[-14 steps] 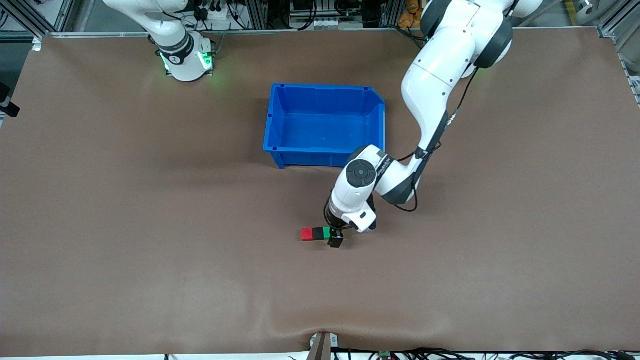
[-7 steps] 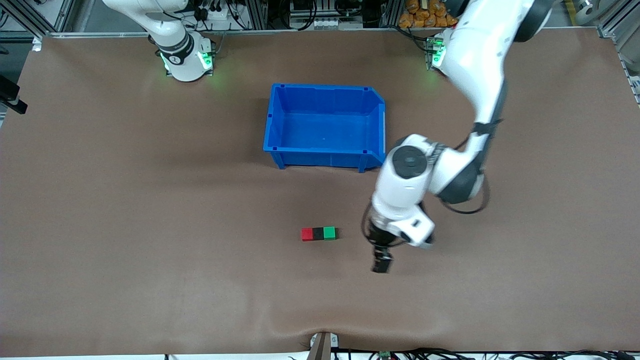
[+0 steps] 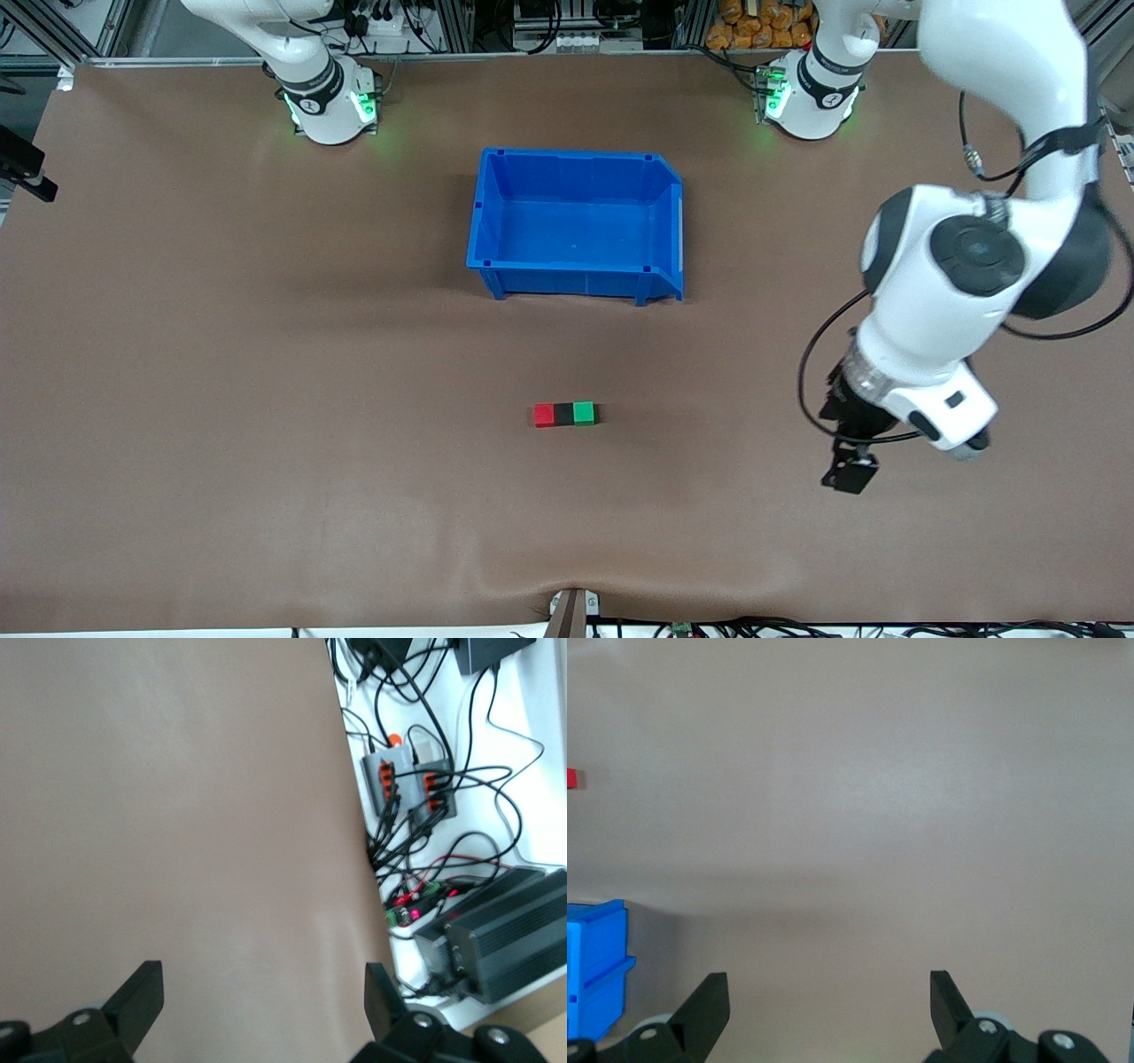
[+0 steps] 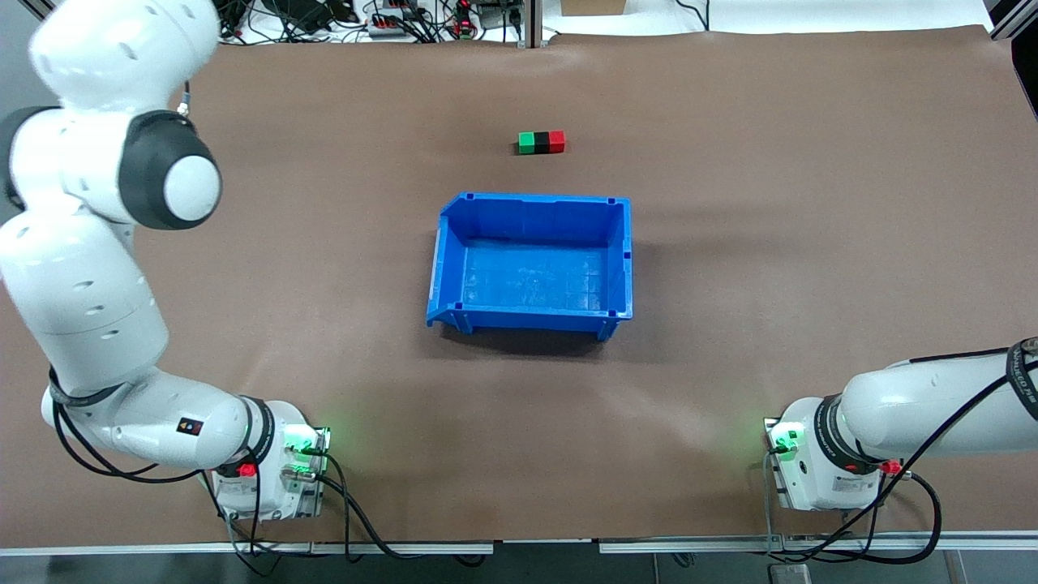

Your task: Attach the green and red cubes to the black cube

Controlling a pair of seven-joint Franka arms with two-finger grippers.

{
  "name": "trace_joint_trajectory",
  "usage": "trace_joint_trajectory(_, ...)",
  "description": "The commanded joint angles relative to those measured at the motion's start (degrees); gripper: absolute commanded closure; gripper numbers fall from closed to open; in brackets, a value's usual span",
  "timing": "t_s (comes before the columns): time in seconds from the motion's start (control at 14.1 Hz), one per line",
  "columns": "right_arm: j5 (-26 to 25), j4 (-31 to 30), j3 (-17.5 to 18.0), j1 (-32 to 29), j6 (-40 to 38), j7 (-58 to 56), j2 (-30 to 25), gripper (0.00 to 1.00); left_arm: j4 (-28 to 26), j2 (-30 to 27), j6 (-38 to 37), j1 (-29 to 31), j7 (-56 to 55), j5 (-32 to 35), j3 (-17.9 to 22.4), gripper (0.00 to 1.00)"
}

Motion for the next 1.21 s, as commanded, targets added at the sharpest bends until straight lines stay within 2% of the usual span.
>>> trace_joint_trajectory(0.0,-0.11,0.69,-0.17,0.33,-0.21,-0.25,0.06,0.00,-14.54,-12.46,0.13,4.87,14.03,-4.54,-1.84,0.00)
trace_joint_trajectory(0.28,-0.02,0.60,-0.17,0.86,-0.12,-0.17,0.15,0.00,-26.95,-25.03,-0.05,9.63,34.96,-8.95,-1.76,0.00)
trace_joint_trajectory(0.5,-0.02,0.60,-0.17,1.12,-0.12,-0.17,0.15,0.00,-34.26,-31.82,-3.02,9.81,50.43,-9.48,-1.15,0.00)
trace_joint_trajectory(0.64,1.99,0.60,-0.35,0.78,-0.12,-0.25,0.15,0.00,-32.70,-32.09,-9.07,10.25,61.94,-9.40,-0.97,0.00)
trace_joint_trajectory(0.85,2.44,0.60,-0.44,0.69,-0.12,-0.25,0.15,0.00,-29.10,-31.75,-15.15,12.18,78.64,-9.40,-0.35,0.00)
trace_joint_trajectory(1.14,2.27,0.60,-0.44,0.69,-0.21,-0.34,0.24,0.00,-20.06,-28.94,-24.11,13.24,91.25,-8.96,-0.35,0.00)
